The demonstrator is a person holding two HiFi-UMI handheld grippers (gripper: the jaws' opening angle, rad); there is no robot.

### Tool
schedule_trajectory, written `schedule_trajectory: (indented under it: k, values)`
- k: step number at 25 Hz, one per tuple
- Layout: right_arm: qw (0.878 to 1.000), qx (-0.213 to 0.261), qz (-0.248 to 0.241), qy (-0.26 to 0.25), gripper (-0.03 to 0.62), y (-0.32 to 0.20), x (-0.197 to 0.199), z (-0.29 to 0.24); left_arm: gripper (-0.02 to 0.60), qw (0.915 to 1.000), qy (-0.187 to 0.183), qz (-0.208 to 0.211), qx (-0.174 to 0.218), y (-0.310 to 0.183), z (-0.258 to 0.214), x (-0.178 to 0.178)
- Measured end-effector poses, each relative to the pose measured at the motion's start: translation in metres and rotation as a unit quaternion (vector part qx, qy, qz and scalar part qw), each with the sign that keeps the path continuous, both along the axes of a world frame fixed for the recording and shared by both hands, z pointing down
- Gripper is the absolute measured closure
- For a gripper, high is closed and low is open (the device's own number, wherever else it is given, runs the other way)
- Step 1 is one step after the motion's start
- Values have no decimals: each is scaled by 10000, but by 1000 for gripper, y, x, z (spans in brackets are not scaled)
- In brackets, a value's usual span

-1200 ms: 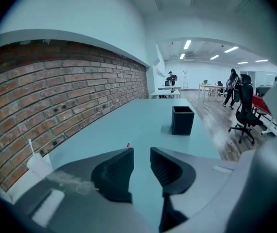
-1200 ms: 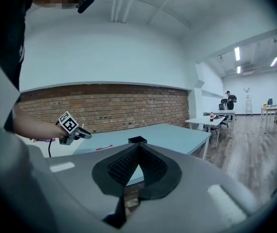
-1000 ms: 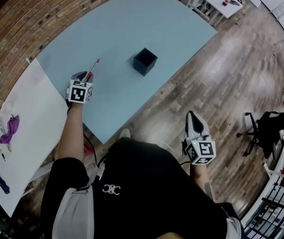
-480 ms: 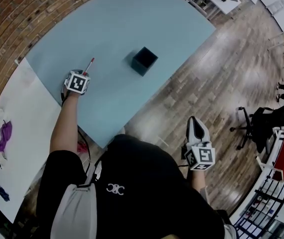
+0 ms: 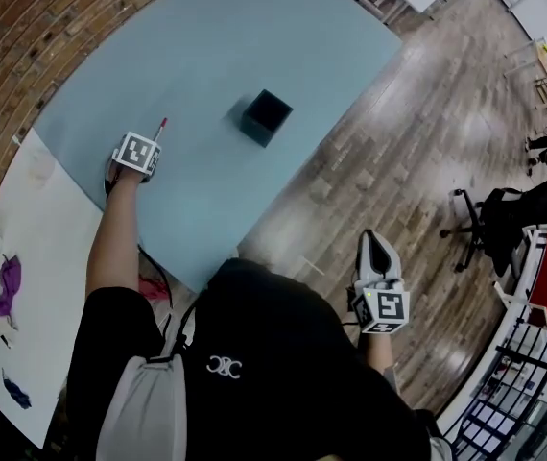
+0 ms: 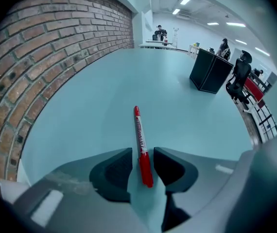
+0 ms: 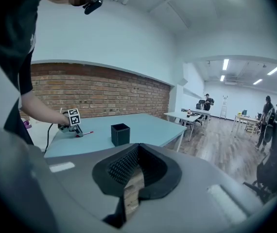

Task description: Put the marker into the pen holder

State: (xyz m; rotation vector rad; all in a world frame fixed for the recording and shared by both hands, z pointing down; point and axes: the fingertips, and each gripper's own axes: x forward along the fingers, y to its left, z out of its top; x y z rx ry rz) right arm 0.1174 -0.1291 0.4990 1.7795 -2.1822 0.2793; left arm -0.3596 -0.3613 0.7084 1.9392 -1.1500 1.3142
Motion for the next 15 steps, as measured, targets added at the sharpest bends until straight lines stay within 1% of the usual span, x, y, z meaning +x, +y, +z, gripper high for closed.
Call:
schedule_trajectory:
  k: [1, 3, 4, 6, 8, 12, 13, 15]
  values:
    - [10000, 20, 41, -2, 588, 0, 2, -1, 431, 9999, 93, -78, -83, 0, 1, 0]
    - [9999, 27, 100, -13, 588, -1, 4, -1, 456, 9989, 303, -247, -241, 1, 3, 0]
    - [9999, 12, 111, -6, 588, -1, 5, 0, 454, 9984, 381, -293, -296, 2, 3, 0]
    - [9999, 29, 112, -18, 588, -2, 5, -1, 454, 9976, 495, -328, -356, 1, 4, 0]
    - [9999, 64, 76, -39, 588, -5, 2, -1, 471, 9970, 557, -387, -368, 0, 4, -1]
    - [9999, 61, -80, 55, 588, -5, -6, 3, 493, 9976, 434, -456, -305, -1, 4, -1]
    - [9999, 58, -101, 76, 588, -4, -7, 3, 509, 9978, 388, -455, -281, 0, 4, 1]
    - [9999, 64, -119, 70, 588, -4, -8, 4, 515, 9985, 273, -416, -246, 0, 5, 2]
